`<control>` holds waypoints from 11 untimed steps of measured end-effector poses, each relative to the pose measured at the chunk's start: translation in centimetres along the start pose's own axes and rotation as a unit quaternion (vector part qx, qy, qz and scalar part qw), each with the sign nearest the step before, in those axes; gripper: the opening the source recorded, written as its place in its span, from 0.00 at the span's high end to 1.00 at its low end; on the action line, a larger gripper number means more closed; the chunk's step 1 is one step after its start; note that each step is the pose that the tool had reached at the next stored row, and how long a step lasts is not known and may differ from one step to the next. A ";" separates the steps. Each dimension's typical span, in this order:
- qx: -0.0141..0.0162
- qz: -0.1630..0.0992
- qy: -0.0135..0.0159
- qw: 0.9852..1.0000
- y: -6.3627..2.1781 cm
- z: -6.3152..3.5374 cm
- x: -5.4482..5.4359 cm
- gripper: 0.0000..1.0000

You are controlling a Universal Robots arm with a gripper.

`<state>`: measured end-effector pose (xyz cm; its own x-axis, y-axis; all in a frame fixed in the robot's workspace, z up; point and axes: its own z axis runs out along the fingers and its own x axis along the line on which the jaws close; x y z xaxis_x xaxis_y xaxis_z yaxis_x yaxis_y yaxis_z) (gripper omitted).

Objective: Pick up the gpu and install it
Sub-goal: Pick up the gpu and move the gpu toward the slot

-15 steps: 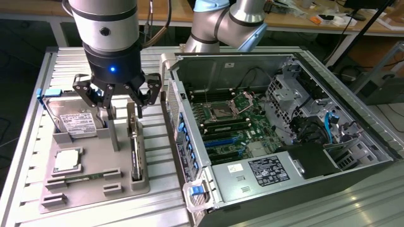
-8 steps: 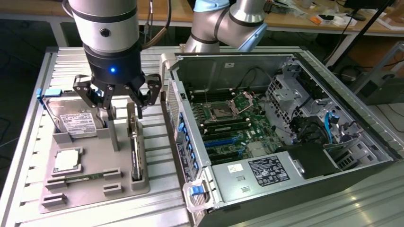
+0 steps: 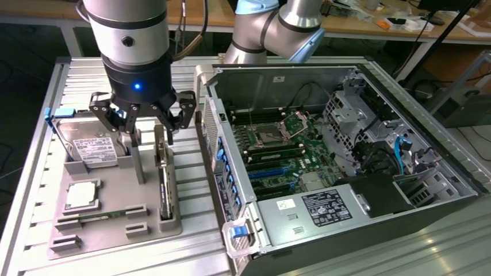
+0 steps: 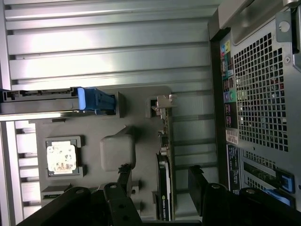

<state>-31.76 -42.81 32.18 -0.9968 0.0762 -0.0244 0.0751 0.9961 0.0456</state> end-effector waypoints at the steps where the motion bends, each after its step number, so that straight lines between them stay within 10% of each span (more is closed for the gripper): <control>1: 0.000 0.000 0.000 1.000 0.00 0.02 0.0 0.40; 11: 0.000 0.000 0.000 1.000 -0.01 0.29 0.0 0.40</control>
<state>-31.76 -42.81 31.89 -0.9968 0.0762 -0.0242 0.0751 0.9961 0.0454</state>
